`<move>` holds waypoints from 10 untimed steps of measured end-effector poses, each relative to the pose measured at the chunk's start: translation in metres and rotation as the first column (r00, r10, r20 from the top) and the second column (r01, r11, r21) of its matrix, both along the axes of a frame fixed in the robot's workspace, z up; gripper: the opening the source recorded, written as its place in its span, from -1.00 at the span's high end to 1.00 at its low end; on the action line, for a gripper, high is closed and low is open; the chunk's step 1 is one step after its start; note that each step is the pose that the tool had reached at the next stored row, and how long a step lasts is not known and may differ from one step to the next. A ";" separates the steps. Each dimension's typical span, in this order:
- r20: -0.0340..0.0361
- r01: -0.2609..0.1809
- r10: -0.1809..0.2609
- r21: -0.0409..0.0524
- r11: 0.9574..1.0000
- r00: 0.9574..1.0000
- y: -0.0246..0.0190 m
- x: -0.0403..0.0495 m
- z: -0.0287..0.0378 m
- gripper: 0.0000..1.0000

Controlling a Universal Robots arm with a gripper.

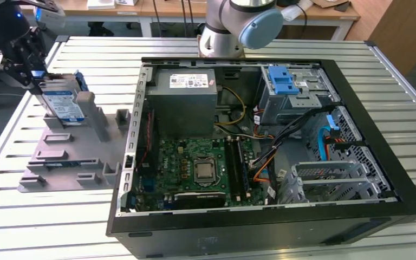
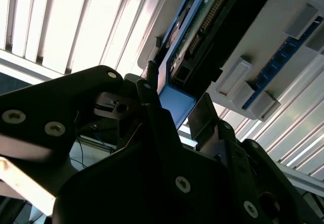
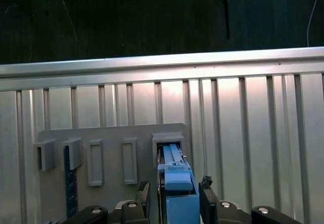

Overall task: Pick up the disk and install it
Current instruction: 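Pick up the disk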

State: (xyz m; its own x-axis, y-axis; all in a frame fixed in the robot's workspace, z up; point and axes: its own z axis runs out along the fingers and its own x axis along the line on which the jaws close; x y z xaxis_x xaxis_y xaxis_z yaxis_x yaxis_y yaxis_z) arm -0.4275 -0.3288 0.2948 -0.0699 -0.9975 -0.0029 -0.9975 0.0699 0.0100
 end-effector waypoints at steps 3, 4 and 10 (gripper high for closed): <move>0.000 0.000 0.000 0.000 1.000 1.000 0.0000 0.0000 -0.0017 -0.01; 0.000 0.000 0.000 0.000 1.000 1.000 0.0000 0.0000 -0.0022 -0.01; 0.000 0.000 0.000 0.000 1.000 1.000 0.0000 0.0000 -0.0049 -0.01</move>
State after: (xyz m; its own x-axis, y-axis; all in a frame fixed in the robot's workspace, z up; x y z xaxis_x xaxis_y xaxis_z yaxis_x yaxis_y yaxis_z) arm -0.4275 -0.3288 0.2899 -0.0699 -0.9975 -0.0029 -0.9975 0.0699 0.0100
